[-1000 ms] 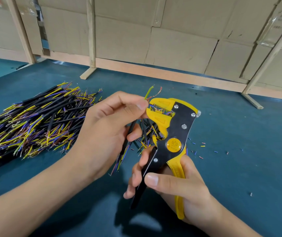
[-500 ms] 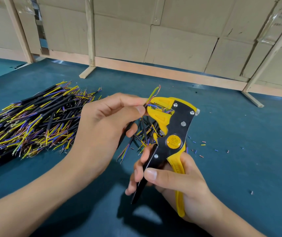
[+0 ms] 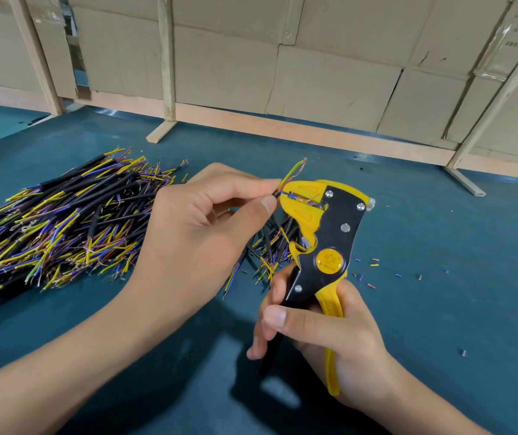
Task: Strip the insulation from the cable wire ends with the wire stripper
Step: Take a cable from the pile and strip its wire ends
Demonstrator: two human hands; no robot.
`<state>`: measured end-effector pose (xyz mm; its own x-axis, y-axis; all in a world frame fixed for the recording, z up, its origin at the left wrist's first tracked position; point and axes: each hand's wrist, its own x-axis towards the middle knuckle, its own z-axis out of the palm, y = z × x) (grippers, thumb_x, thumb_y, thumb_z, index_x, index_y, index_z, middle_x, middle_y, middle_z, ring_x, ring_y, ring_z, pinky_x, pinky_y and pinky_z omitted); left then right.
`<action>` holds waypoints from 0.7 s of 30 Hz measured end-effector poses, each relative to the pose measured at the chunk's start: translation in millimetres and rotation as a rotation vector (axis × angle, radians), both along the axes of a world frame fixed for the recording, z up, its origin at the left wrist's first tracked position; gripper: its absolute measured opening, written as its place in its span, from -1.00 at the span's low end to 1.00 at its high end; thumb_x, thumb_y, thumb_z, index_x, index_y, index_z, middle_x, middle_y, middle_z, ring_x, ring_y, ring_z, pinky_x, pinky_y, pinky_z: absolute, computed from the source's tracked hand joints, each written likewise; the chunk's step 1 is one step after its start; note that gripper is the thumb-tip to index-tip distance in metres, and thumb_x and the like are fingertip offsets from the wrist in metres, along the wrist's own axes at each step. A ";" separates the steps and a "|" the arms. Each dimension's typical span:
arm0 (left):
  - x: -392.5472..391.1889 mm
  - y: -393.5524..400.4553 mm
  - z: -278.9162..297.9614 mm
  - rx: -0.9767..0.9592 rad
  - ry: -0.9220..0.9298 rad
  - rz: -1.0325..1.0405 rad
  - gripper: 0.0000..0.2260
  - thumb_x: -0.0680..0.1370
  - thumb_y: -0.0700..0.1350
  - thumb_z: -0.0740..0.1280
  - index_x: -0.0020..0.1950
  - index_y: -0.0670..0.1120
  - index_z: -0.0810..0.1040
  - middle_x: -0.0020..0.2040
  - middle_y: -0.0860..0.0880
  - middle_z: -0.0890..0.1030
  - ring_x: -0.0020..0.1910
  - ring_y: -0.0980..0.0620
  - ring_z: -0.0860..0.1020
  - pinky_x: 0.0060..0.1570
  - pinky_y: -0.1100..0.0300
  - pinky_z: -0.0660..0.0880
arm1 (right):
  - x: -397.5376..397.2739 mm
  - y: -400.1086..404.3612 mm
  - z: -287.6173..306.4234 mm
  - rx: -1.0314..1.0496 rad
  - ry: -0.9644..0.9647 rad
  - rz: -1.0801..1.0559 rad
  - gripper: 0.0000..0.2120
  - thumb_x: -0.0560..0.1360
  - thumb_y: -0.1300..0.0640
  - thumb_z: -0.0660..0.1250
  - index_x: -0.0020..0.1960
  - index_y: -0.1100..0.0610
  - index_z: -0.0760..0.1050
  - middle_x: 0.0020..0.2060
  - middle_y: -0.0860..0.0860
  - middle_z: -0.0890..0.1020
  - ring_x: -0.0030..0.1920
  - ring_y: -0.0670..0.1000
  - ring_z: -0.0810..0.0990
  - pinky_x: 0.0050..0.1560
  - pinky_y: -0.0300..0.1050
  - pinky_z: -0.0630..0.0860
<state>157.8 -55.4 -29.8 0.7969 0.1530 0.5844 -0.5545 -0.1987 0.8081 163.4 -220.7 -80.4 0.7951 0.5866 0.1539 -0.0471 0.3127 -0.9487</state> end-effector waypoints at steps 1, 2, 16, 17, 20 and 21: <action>0.0 0.0 0.0 0.013 0.005 0.006 -0.83 0.53 -0.35 0.40 0.07 -0.18 0.70 -0.17 0.07 0.59 -0.27 0.24 0.55 -0.13 0.42 0.40 | 0.3 -0.2 -0.5 -0.009 -0.004 -0.008 -0.87 0.36 0.22 0.48 -0.14 0.09 0.57 -0.37 0.14 0.57 -0.37 0.24 0.60 -0.24 0.11 0.54; -0.1 0.0 -0.2 0.025 0.011 0.013 -0.83 0.53 -0.34 0.41 0.08 -0.18 0.70 -0.19 0.09 0.58 -0.27 0.24 0.55 -0.13 0.43 0.40 | 0.8 -0.5 -0.9 -0.015 -0.009 -0.013 -0.86 0.35 0.23 0.48 -0.14 0.09 0.57 -0.37 0.14 0.57 -0.36 0.24 0.60 -0.23 0.11 0.55; -0.5 -0.9 -5.3 0.114 0.022 0.096 -0.82 0.52 -0.29 0.44 0.06 -0.07 0.71 -0.15 0.09 0.57 -0.26 0.23 0.54 -0.16 0.36 0.40 | 1.2 0.5 -5.2 -0.077 -0.027 -0.098 -0.83 0.31 0.23 0.52 -0.21 0.13 0.53 -0.39 0.14 0.50 -0.43 0.23 0.59 -0.32 0.03 0.51; -0.5 -1.3 -6.0 0.104 0.024 0.100 -0.82 0.52 -0.28 0.44 0.05 -0.07 0.71 -0.15 0.10 0.57 -0.26 0.23 0.54 -0.16 0.35 0.40 | 1.2 0.5 -5.2 -0.082 -0.030 -0.100 -0.83 0.30 0.23 0.52 -0.21 0.13 0.53 -0.39 0.14 0.50 -0.43 0.23 0.59 -0.31 0.03 0.51; -1.4 -3.7 -5.9 0.042 0.033 0.093 -0.84 0.53 -0.29 0.44 0.04 -0.08 0.71 -0.19 0.12 0.58 -0.29 0.24 0.54 -0.20 0.36 0.41 | 1.1 1.0 -4.8 -0.075 -0.029 -0.082 -0.84 0.31 0.23 0.52 -0.20 0.12 0.55 -0.39 0.17 0.51 -0.41 0.24 0.60 -0.29 0.05 0.52; -1.8 -4.8 -5.6 -0.002 0.040 0.075 -0.84 0.53 -0.31 0.43 0.03 -0.10 0.72 -0.22 0.15 0.58 -0.31 0.25 0.54 -0.21 0.41 0.41 | 1.0 1.0 -4.4 -0.070 -0.029 -0.067 -0.84 0.32 0.23 0.51 -0.19 0.11 0.55 -0.38 0.16 0.53 -0.39 0.24 0.60 -0.27 0.06 0.53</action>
